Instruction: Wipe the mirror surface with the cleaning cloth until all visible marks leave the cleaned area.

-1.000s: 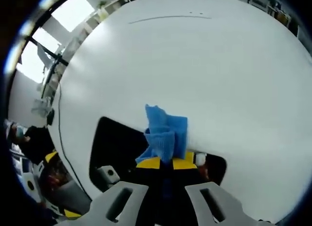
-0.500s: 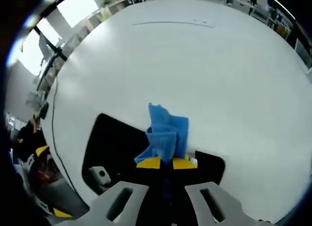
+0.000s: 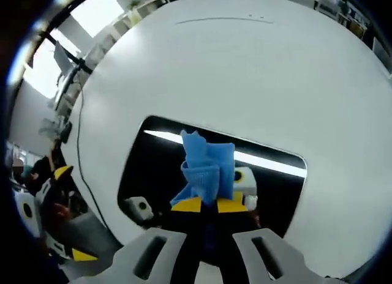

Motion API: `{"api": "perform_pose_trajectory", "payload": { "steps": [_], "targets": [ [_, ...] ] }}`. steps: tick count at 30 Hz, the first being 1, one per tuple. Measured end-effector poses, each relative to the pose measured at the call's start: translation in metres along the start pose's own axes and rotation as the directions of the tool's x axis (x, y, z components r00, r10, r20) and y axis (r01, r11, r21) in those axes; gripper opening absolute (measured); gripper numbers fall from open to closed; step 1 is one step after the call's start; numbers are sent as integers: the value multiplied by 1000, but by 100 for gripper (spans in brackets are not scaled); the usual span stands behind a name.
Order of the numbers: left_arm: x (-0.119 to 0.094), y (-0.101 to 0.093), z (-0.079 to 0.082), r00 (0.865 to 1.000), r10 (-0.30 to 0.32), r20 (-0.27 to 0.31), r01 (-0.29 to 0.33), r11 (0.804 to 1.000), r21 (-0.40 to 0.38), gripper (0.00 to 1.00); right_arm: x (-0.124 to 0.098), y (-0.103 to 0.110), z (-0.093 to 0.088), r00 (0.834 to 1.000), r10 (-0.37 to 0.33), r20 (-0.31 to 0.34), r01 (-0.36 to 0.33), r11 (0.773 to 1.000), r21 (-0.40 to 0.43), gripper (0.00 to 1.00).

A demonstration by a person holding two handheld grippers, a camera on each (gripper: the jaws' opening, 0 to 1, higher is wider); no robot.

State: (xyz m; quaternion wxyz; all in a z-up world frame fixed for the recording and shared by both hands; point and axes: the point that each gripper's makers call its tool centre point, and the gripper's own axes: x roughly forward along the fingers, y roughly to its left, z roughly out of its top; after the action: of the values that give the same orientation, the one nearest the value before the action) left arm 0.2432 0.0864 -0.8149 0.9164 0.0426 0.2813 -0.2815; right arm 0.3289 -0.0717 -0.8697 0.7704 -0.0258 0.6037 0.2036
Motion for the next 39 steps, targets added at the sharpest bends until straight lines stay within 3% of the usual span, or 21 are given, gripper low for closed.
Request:
{"api": "perform_pose_trajectory", "payload": {
  "steps": [17, 26, 39],
  "targets": [
    [0, 1, 3, 1000, 4, 14, -4, 1000, 0, 99, -6, 15, -44, 998, 67, -9, -67, 997, 48, 0],
    [0, 1, 3, 1000, -1, 14, 1, 1000, -2, 99, -10, 23, -60, 997, 78, -6, -77, 997, 24, 0],
    [0, 0, 3, 1000, -3, 13, 3, 1000, -6, 99, -10, 30, -78, 994, 110, -19, -108, 993, 52, 0]
  ]
}}
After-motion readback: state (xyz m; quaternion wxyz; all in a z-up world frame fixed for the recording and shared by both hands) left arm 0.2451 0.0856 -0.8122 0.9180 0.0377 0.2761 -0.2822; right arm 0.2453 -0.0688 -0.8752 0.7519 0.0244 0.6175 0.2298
